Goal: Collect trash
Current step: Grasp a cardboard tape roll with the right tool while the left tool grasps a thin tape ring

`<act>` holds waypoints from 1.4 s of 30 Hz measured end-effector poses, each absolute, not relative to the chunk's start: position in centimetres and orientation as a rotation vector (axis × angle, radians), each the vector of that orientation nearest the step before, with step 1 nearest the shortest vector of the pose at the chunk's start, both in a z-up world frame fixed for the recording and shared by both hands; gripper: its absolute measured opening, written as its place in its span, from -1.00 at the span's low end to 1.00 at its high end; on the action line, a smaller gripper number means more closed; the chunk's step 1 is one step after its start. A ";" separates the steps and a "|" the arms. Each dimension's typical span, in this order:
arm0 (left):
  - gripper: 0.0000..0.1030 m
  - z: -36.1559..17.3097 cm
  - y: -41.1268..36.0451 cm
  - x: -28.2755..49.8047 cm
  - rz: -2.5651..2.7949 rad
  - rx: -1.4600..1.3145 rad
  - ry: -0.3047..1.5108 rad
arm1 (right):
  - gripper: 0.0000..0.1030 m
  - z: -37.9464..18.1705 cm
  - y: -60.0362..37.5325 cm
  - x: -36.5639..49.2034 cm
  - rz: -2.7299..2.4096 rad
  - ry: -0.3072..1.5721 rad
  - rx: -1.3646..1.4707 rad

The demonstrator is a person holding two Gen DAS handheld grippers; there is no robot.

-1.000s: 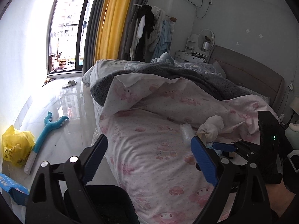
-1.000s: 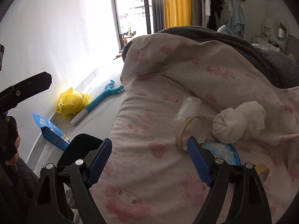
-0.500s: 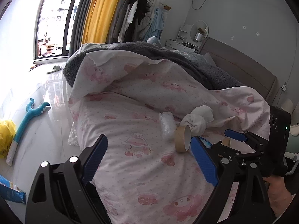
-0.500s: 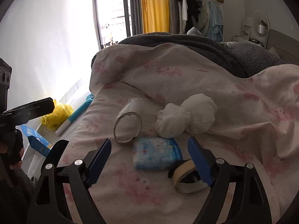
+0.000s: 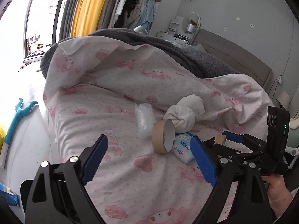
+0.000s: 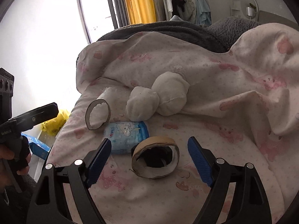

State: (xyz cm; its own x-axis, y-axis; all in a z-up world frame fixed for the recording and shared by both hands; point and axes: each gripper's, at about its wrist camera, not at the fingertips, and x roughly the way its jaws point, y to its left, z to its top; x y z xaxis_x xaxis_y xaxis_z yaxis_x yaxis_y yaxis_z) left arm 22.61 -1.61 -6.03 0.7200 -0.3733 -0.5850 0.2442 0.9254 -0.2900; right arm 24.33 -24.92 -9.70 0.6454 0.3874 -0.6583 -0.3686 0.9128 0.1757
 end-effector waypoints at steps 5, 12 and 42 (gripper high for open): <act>0.66 -6.9 -3.0 23.3 -0.352 -0.191 0.703 | 0.46 -10.5 -25.9 24.8 0.448 0.779 0.085; 0.52 -7.6 -4.1 23.9 -0.347 -0.186 0.709 | 0.11 -10.9 -25.8 24.4 0.480 0.798 0.065; -0.36 -9.9 -5.6 26.8 -0.274 -0.223 0.777 | -0.04 -8.8 -29.7 22.5 0.541 0.730 0.145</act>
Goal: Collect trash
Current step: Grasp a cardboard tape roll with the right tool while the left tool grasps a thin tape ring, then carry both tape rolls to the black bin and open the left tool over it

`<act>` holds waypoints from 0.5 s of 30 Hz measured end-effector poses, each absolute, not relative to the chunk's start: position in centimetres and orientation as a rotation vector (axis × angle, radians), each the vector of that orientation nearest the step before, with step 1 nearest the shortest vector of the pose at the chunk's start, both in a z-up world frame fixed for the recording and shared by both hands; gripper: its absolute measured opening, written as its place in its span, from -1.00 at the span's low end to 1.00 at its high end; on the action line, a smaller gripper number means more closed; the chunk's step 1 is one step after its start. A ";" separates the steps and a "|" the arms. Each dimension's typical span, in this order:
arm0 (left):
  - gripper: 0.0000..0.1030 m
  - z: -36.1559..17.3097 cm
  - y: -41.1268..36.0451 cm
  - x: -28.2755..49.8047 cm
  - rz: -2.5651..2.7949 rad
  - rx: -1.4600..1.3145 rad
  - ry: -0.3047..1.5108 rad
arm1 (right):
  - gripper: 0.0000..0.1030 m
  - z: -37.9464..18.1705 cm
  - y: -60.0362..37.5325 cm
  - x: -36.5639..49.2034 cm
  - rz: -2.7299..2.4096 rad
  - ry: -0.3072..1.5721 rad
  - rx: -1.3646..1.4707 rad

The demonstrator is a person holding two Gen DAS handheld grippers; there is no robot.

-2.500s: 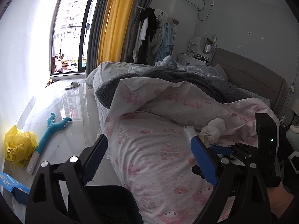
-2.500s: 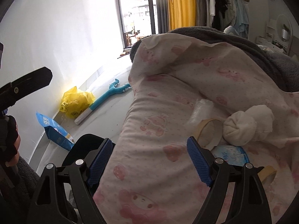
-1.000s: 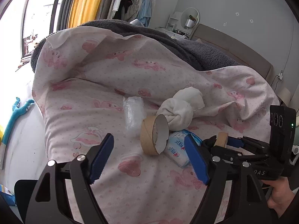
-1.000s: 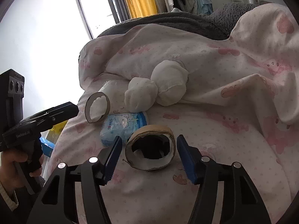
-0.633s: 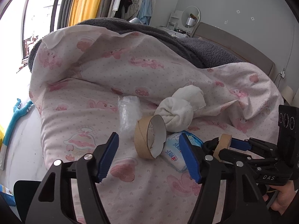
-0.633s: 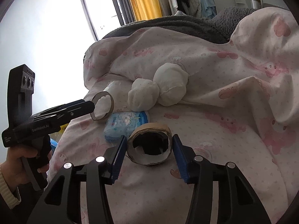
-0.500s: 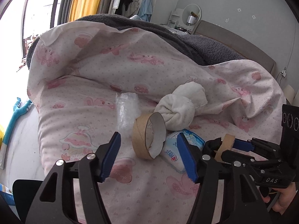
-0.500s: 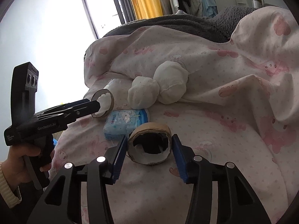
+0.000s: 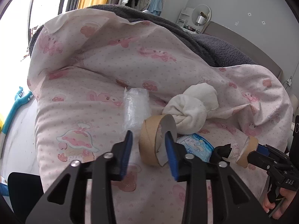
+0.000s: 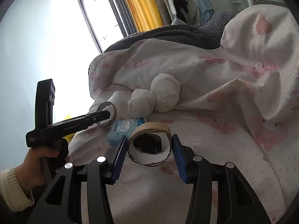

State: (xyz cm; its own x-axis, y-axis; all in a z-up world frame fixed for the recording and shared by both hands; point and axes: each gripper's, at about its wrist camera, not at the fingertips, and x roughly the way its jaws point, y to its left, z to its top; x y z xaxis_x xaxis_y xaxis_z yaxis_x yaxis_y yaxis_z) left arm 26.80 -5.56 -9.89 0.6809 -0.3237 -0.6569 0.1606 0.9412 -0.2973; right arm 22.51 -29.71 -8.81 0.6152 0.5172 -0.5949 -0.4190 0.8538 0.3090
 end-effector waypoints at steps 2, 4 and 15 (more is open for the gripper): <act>-0.48 -10.0 -5.4 26.9 -0.271 -0.230 0.785 | -0.05 -8.7 -29.8 22.5 0.539 0.727 0.146; -0.58 -10.1 -5.2 26.9 -0.267 -0.231 0.788 | -0.04 -8.5 -29.9 22.4 0.536 0.722 0.148; -0.91 -8.7 -4.1 25.7 -0.274 -0.176 0.762 | -0.05 -7.7 -28.5 22.6 0.536 0.709 0.145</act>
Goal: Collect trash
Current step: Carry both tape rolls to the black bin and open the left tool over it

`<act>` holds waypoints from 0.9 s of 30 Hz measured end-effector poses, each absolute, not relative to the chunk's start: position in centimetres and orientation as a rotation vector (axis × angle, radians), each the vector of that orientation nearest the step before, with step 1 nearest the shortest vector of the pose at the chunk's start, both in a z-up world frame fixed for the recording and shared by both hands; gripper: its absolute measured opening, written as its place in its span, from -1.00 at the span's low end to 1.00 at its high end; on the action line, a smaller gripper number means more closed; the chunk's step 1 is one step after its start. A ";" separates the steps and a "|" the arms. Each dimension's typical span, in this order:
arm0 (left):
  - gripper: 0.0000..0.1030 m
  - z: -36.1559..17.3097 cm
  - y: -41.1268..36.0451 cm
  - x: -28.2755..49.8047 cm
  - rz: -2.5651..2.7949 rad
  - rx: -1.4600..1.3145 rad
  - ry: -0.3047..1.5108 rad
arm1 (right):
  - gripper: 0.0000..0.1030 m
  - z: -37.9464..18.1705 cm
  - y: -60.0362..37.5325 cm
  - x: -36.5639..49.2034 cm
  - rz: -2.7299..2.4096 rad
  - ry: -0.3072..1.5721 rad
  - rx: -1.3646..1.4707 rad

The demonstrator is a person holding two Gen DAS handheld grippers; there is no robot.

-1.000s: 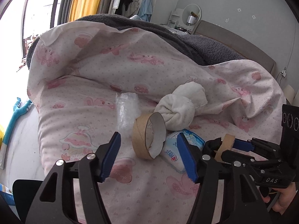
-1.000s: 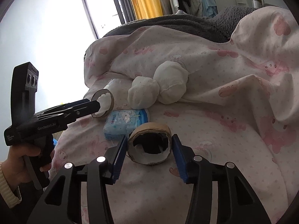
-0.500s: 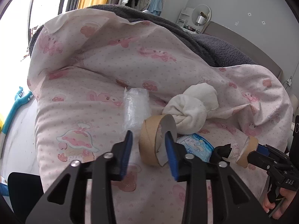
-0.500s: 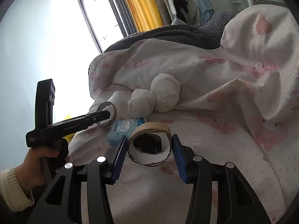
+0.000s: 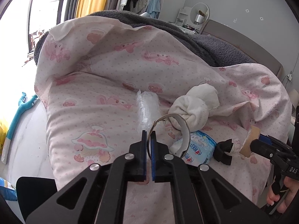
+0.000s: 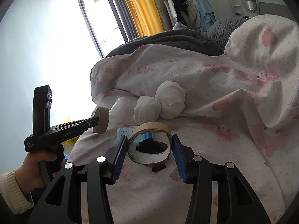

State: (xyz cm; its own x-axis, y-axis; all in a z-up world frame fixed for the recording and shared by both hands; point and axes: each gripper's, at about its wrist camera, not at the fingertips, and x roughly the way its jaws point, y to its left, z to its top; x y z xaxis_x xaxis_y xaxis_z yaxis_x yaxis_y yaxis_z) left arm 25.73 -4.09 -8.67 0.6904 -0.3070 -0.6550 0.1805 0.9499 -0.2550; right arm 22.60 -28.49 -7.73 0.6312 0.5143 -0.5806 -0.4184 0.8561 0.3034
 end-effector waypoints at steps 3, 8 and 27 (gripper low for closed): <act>-0.91 -8.1 -3.5 25.4 -0.274 -0.162 0.746 | -0.05 -7.5 -27.6 22.7 0.540 0.708 0.138; -0.91 -7.6 -1.8 24.7 -0.249 -0.143 0.738 | -0.05 -6.8 -25.8 23.0 0.545 0.697 0.145; -0.91 -8.8 8.1 19.9 -0.104 -0.119 0.831 | -0.05 -1.8 -12.4 21.4 0.700 0.627 0.078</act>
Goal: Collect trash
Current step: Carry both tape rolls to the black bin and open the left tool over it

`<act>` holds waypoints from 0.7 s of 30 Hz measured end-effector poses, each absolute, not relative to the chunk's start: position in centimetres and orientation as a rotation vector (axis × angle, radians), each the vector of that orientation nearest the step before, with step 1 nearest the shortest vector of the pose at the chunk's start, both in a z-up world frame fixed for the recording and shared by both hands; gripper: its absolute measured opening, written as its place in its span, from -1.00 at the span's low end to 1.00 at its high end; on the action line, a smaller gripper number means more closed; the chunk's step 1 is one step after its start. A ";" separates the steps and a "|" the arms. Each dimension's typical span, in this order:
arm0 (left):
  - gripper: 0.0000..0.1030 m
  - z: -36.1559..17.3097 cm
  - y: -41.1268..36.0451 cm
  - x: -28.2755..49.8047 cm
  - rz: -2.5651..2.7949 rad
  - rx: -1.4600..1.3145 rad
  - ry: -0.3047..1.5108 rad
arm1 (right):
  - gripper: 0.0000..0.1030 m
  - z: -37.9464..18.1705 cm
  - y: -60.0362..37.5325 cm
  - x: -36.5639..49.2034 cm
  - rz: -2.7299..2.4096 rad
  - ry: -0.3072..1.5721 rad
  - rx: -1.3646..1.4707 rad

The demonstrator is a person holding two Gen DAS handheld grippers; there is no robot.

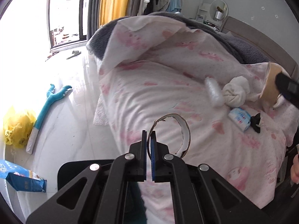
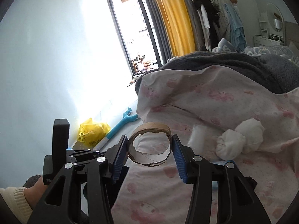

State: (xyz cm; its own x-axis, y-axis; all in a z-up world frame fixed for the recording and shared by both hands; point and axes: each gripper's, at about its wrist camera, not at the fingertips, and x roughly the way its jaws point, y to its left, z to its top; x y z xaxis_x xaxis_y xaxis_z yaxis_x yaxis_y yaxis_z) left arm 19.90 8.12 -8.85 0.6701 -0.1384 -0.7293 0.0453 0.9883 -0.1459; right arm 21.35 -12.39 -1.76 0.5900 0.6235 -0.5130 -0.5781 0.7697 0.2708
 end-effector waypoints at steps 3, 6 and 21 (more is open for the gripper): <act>-0.91 -9.7 10.1 19.2 -0.076 -0.128 0.859 | -0.05 -1.3 -10.0 20.9 0.729 0.627 0.062; -0.91 -10.5 12.1 18.3 -0.052 -0.144 0.881 | -0.04 -1.1 -8.0 20.3 0.751 0.634 0.053; -0.91 -15.6 19.1 15.1 0.004 -0.187 1.058 | -0.04 -2.2 0.9 19.4 0.812 0.740 0.028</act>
